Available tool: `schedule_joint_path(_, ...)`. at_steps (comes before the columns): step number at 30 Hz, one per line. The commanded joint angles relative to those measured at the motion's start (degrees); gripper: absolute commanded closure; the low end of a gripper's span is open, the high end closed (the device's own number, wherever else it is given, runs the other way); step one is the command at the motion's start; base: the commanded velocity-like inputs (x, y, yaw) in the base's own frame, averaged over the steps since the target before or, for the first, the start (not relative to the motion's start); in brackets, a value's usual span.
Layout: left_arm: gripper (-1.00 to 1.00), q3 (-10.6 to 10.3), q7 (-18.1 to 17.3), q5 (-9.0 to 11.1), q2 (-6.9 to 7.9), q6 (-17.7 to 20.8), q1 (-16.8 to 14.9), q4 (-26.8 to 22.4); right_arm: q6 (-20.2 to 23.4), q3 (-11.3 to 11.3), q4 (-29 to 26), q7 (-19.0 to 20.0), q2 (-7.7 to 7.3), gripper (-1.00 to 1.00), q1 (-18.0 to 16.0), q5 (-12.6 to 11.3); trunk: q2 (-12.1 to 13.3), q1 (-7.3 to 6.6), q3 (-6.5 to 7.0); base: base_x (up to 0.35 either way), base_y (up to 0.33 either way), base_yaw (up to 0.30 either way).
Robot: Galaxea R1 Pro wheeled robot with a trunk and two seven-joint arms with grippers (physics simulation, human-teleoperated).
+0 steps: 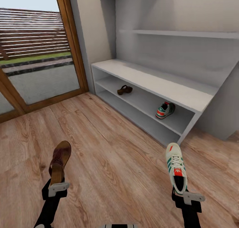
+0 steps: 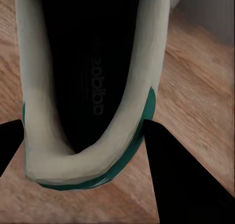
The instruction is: Pick up the two gym shoes and the two sandals from the corridor floor and place them onto the hallstand (shoe rack) in the corridor, making sure they are on the rack and not on the floor. Arrange them so the two gym shoes are next to each other and the two sandals are next to each other.
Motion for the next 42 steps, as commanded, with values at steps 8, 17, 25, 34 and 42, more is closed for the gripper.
schedule_joint_path(8, 1.00, 0.0, 0.0, -0.1, 0.00, 0.0, 0.0, 0.0, 0.0, 0.0, 0.0, 0.0, -0.01, 1.00, 0.0, -0.1, 0.0, 0.00, 0.00, 0.000, 0.000, -0.282)
schedule_joint_path(17, 1.00, 0.0, 0.0, -0.1, 0.00, 0.0, 0.0, 0.0, 0.0, 0.0, 0.0, 0.0, -0.01, 1.00, 0.0, -0.1, 0.0, 0.00, 0.00, 0.000, 0.000, -0.283)
schedule_joint_path(25, 1.00, 0.0, 0.0, -0.1, 0.00, 0.0, 0.0, 0.0, 0.0, 0.0, 0.0, 0.0, -0.01, 1.00, 0.0, -0.1, 0.0, 0.00, 0.00, 0.000, 0.000, -0.283)
schedule_joint_path(34, 1.00, 0.0, 0.0, -0.1, 0.00, 0.0, 0.0, 0.0, 0.0, 0.0, 0.2, 0.0, -0.01, 1.00, 0.0, -0.1, 0.0, 0.00, 0.00, 0.000, 0.000, -0.283)
schedule_joint_path(42, 1.00, 0.0, 0.0, -0.1, -0.01, 0.0, 0.0, 0.0, 0.0, 0.0, 0.2, -0.1, 0.03, 1.00, 0.0, -0.1, 0.0, 0.00, 0.00, 0.000, 0.000, -0.283)
